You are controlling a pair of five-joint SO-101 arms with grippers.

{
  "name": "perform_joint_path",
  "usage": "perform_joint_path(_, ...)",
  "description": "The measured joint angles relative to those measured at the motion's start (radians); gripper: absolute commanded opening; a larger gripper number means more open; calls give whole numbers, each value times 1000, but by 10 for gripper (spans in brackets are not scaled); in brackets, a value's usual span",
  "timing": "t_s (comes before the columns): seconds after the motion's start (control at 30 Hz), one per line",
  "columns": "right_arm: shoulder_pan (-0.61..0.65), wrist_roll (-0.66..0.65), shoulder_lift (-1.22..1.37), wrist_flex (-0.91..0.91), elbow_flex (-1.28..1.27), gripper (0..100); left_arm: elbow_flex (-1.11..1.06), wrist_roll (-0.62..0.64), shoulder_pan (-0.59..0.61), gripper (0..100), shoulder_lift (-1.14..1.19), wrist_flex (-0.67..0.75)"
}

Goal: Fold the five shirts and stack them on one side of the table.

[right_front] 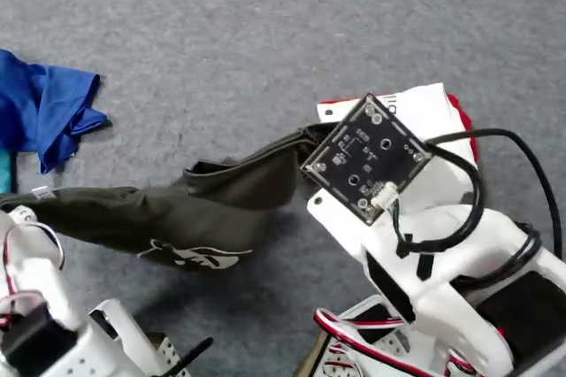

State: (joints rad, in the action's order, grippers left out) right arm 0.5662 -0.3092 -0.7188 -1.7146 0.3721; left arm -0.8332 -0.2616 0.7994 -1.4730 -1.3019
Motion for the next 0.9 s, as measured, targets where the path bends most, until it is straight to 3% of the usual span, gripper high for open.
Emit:
perform_joint_path(0.23, 0, 0, -6, 140, 44, 2, 75, 0, 0, 18, -9, -20)
perform_joint_path(0.53, 0, 0, -6, 239, 68, 2, 397, 46, -63, 18, -11, -120)
perform_joint_path(0.9, 3, -2, 28, 361, 69, 2, 499, 114, -72, 18, -12, -229)
